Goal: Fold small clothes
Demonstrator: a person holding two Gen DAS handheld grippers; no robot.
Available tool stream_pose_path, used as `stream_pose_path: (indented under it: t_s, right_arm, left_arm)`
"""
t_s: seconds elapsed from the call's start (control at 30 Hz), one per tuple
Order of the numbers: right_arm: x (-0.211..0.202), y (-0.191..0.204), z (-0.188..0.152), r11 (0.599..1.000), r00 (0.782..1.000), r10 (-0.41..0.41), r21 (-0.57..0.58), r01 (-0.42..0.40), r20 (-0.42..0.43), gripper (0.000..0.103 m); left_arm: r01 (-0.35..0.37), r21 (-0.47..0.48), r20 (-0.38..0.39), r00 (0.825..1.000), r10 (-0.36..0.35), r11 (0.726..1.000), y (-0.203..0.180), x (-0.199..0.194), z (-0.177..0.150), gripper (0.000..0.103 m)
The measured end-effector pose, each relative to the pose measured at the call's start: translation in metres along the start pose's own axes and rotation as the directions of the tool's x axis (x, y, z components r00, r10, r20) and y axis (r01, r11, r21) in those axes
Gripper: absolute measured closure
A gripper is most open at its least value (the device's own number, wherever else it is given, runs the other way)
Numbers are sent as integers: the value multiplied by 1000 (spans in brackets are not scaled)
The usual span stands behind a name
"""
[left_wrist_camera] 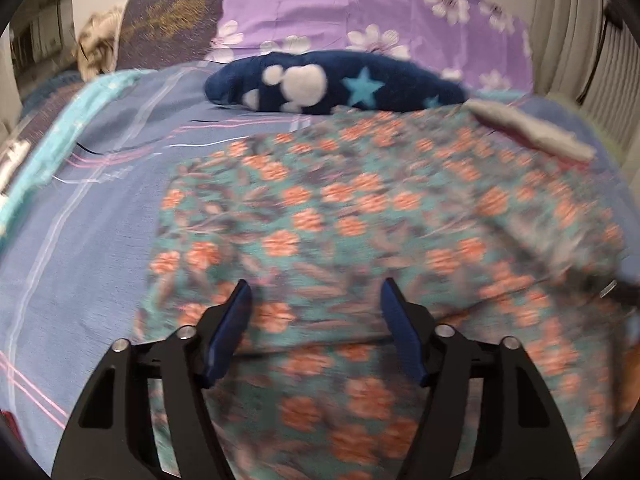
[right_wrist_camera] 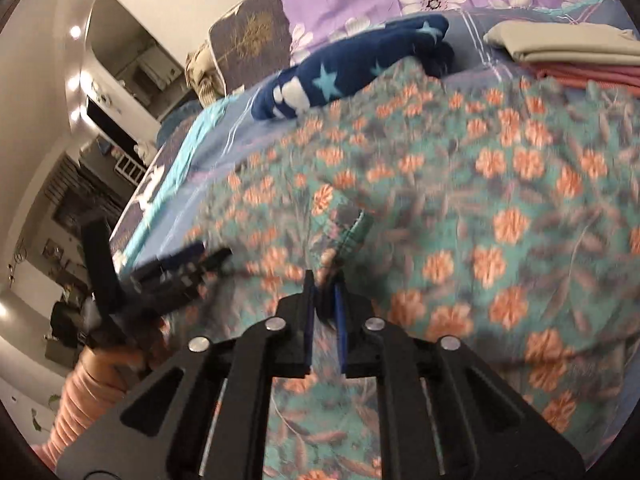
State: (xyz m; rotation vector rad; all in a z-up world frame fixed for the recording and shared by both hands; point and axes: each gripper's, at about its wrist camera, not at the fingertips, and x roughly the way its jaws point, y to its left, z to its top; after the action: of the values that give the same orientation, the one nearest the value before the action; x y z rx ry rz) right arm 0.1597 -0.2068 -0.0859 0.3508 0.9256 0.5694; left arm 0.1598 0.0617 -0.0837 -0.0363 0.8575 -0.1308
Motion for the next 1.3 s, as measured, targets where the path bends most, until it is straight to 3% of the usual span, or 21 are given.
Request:
stream_pose_path:
  t_s: [0.1, 0.2, 0.3, 0.37, 0.5, 0.53, 0.57, 0.6, 0.63, 0.7, 0.77, 0.83, 0.93, 1.0, 1.13, 1.27, 1.3]
  right_arm:
    - [-2, 8, -12, 999, 1000, -6, -51, 6, 3, 76]
    - [6, 14, -24, 994, 1000, -12, -107, 12, -1, 70]
    - [16, 17, -19, 993, 1000, -19, -119, 20, 9, 69]
    - [15, 15, -19, 994, 1000, -14, -111, 15, 12, 69]
    - [12, 14, -23, 995, 1000, -2, -104, 3, 17, 69]
    - [11, 13, -24, 995, 1000, 3, -102, -1, 17, 69]
    - [10, 12, -25, 995, 1000, 12, -97, -10, 17, 68]
    - [10, 12, -24, 996, 1000, 19, -92, -17, 18, 68]
    - [10, 11, -24, 996, 999, 28, -85, -26, 19, 68]
    - [6, 7, -24, 997, 999, 45, -67, -43, 29, 68]
    - [-7, 3, -24, 998, 996, 39, -47, -36, 81, 68]
    - [-26, 0, -23, 998, 988, 51, -45, -44, 148, 64]
    - [-61, -10, -18, 999, 957, 26, -37, -16, 289, 57]
    - [-76, -22, -18, 1000, 938, -6, 1, 6, 347, 54]
    - [-61, -39, -19, 998, 962, -26, 54, 12, 272, 52]
    - [-30, -48, -18, 992, 988, -88, 98, 76, 124, 53]
    - [-29, -49, -18, 992, 989, -80, 107, 67, 122, 53]
  left_arm:
    - [175, -39, 28, 984, -174, 984, -17, -18, 6, 39]
    - [284, -24, -22, 958, -285, 958, -45, -21, 11, 38]
    - [316, -42, -90, 944, -318, 948, -62, -5, 11, 36]
    - [303, -64, -117, 944, -309, 951, -66, 6, 9, 35]
    - [324, -145, -128, 931, -342, 935, -65, 16, 9, 35]
    - [325, -147, -128, 930, -343, 934, -67, 18, 11, 40]
    - [321, -137, -130, 932, -338, 937, -70, 20, 13, 58]
    - [313, -117, -133, 936, -327, 943, -74, 21, 15, 71]
    - [308, -92, -139, 938, -318, 947, -80, 23, 18, 98]
    - [299, -73, -139, 942, -306, 952, -87, 22, 24, 101]
    - [277, -28, -101, 955, -278, 960, -94, 9, 34, 101]
    - [288, 11, -40, 957, -287, 958, -101, -13, 51, 101]
    - [291, 83, 52, 954, -296, 953, -108, -51, 78, 101]
    - [254, 145, 116, 955, -271, 956, -109, -76, 95, 101]
    - [25, 246, 221, 972, -82, 969, -94, -100, 110, 101]
    - [-52, 153, 172, 985, 25, 987, -46, -77, 103, 101]
    - [-83, 126, 153, 986, 64, 989, -31, -68, 97, 101]
